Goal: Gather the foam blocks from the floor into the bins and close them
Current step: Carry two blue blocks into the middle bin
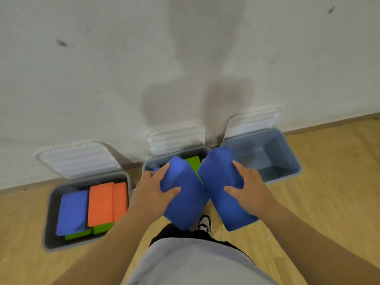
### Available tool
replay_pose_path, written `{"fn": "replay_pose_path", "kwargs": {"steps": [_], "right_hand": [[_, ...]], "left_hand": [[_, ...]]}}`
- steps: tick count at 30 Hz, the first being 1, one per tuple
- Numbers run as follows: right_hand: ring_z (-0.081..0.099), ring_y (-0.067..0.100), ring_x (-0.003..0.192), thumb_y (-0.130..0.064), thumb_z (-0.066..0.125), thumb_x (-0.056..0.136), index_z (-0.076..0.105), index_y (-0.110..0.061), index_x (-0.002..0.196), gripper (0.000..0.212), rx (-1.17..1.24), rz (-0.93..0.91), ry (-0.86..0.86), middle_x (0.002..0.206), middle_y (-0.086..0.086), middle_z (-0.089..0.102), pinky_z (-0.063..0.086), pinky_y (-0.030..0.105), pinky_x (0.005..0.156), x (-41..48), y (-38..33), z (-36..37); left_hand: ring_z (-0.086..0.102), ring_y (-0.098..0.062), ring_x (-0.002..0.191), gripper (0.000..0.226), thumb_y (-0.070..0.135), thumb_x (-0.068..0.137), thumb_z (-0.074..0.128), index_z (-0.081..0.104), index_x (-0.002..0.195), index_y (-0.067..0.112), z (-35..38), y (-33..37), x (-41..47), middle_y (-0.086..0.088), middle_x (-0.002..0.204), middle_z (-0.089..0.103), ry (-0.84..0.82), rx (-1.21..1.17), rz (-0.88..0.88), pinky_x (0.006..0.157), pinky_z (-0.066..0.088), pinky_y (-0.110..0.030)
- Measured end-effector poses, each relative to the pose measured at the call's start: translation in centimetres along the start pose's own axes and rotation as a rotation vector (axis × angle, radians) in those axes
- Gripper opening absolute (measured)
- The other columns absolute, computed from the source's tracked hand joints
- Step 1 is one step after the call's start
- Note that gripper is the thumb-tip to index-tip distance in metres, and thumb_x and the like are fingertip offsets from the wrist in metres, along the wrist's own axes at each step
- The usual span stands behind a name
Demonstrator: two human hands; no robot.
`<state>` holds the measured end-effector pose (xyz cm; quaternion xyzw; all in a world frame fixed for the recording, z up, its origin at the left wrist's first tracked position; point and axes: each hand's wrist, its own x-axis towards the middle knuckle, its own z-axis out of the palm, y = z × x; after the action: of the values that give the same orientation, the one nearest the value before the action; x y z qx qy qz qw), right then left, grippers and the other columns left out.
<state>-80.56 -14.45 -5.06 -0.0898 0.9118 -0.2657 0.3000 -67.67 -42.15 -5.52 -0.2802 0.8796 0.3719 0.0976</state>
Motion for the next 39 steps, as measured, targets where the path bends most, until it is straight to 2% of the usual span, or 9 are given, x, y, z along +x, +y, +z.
{"fn": "replay_pose_path", "kwargs": {"steps": [3, 12, 20, 23, 26, 29, 35, 37, 39], "right_hand": [[0.045, 0.023, 0.133, -0.049, 0.068, 0.094, 0.014, -0.043, 0.161, 0.086, 0.050, 0.048, 0.061, 0.155, 0.001, 0.029, 0.037, 0.028, 0.093, 2.5, 1.2, -2.7], [0.036, 0.023, 0.146, -0.046, 0.071, 0.093, 0.016, -0.038, 0.163, 0.090, 0.235, 0.241, 0.229, 0.163, 0.002, 0.027, 0.037, 0.028, 0.100, 6.7, 10.0, -9.8], [0.047, 0.026, 0.137, -0.042, 0.073, 0.093, 0.017, -0.035, 0.163, 0.090, 0.200, 0.241, 0.047, 0.161, 0.004, 0.032, 0.042, 0.029, 0.092, 19.8, 20.5, -16.7], [0.043, 0.030, 0.141, -0.049, 0.071, 0.091, 0.016, -0.038, 0.163, 0.091, 0.134, 0.240, 0.001, 0.161, 0.003, 0.034, 0.046, 0.039, 0.103, 24.7, 24.5, -17.8], [0.037, 0.035, 0.142, -0.063, 0.067, 0.088, 0.015, -0.043, 0.160, 0.091, -0.002, 0.256, -0.013, 0.157, -0.003, 0.042, 0.046, 0.051, 0.107, 29.9, 28.3, -16.8], [0.038, 0.035, 0.141, -0.066, 0.066, 0.086, 0.010, -0.049, 0.159, 0.093, 0.022, 0.322, -0.071, 0.157, -0.006, 0.043, 0.048, 0.053, 0.105, 35.9, 32.4, -13.2], [0.043, 0.037, 0.142, -0.055, 0.067, 0.092, 0.012, -0.036, 0.164, 0.092, 0.067, 0.353, -0.243, 0.161, 0.007, 0.039, 0.044, 0.042, 0.107, 47.3, 39.0, -1.4], [0.038, 0.032, 0.146, -0.054, 0.071, 0.090, 0.014, -0.026, 0.165, 0.098, 0.062, 0.305, -0.302, 0.164, 0.009, 0.033, 0.036, 0.039, 0.116, 50.0, 40.0, 1.8], [0.034, 0.019, 0.146, -0.048, 0.074, 0.090, 0.016, -0.024, 0.164, 0.098, 0.182, 0.316, -0.406, 0.165, 0.006, 0.030, 0.031, 0.028, 0.110, 51.0, 40.2, 3.6]], "left_hand": [[0.051, -0.020, 0.119, 0.080, 0.061, 0.088, 0.068, 0.027, 0.156, 0.052, 0.7, 4.0, 5.0, 0.006, 0.130, 0.038, -0.063, 0.068, 0.065, 0.100, 0.048, -0.041], [0.051, -0.017, 0.111, 0.078, 0.059, 0.090, 0.067, 0.026, 0.156, 0.052, 6.1, 16.3, 14.9, 0.009, 0.121, 0.037, -0.228, 0.151, 0.254, 0.098, 0.048, -0.038], [0.049, -0.020, 0.123, 0.081, 0.060, 0.089, 0.067, 0.025, 0.157, 0.050, 17.4, 21.5, 20.3, 0.004, 0.132, 0.039, -0.181, 0.135, 0.011, 0.097, 0.042, -0.033], [0.046, -0.013, 0.118, 0.081, 0.059, 0.090, 0.068, 0.024, 0.157, 0.051, 21.5, 22.5, 21.5, 0.007, 0.136, 0.035, -0.156, 0.105, -0.104, 0.089, 0.037, -0.029], [0.043, -0.008, 0.107, 0.079, 0.055, 0.090, 0.069, 0.026, 0.157, 0.051, 25.1, 21.7, 22.9, 0.011, 0.129, 0.036, -0.135, 0.074, -0.180, 0.085, 0.037, -0.028], [0.046, -0.010, 0.103, 0.079, 0.052, 0.090, 0.070, 0.028, 0.156, 0.051, 29.2, 19.3, 25.4, 0.010, 0.122, 0.038, -0.157, 0.062, -0.256, 0.074, 0.038, -0.023], [0.047, -0.010, 0.104, 0.080, 0.050, 0.086, 0.076, 0.032, 0.153, 0.054, 38.1, 11.9, 31.4, 0.009, 0.126, 0.042, -0.220, 0.032, -0.295, 0.080, 0.039, -0.026], [0.047, -0.010, 0.109, 0.080, 0.048, 0.084, 0.078, 0.036, 0.152, 0.052, 40.5, 9.7, 33.2, 0.007, 0.130, 0.045, -0.229, 0.019, -0.280, 0.088, 0.037, -0.026], [0.049, -0.011, 0.117, 0.081, 0.050, 0.083, 0.080, 0.038, 0.153, 0.049, 42.6, 8.1, 34.5, 0.007, 0.137, 0.048, -0.289, -0.004, -0.266, 0.095, 0.037, -0.028]]}}
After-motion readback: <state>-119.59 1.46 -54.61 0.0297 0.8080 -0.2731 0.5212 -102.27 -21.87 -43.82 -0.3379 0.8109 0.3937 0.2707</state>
